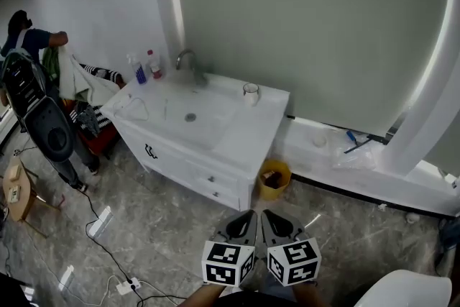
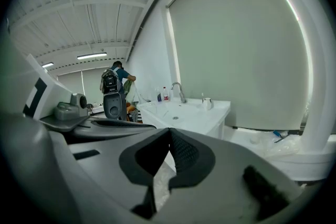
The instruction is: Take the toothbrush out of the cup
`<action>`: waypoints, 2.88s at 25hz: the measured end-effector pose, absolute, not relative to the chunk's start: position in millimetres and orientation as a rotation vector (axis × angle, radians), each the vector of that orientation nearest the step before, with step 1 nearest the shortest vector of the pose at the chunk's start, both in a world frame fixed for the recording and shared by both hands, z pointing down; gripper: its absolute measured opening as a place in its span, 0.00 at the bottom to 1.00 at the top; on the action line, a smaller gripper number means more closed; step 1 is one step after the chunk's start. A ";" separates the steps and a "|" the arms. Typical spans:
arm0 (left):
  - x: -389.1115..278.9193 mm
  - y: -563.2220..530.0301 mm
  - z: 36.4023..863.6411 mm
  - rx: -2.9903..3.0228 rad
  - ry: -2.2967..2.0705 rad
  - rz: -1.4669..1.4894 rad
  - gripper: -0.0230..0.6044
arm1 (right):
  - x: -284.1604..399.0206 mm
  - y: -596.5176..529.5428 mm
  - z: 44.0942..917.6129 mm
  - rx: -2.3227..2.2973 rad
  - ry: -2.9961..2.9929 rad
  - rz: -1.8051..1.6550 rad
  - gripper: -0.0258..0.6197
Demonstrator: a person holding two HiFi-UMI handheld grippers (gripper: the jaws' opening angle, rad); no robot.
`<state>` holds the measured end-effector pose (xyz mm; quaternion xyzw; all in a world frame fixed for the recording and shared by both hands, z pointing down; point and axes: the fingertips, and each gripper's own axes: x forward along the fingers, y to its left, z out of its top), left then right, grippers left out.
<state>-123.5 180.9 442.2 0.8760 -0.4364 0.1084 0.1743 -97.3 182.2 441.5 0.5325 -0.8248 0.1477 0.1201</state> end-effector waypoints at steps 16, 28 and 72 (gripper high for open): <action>-66.6 98.5 436.5 2.440 -1.354 0.331 0.05 | -37.9 98.3 439.2 1.461 -2.491 0.445 0.06; -23.0 39.0 443.6 2.389 -1.426 0.398 0.05 | 2.8 35.4 449.9 1.370 -2.553 0.511 0.06; -50.2 -124.3 458.1 2.372 -1.379 0.366 0.05 | -28.4 -124.0 460.4 1.351 -2.489 0.459 0.06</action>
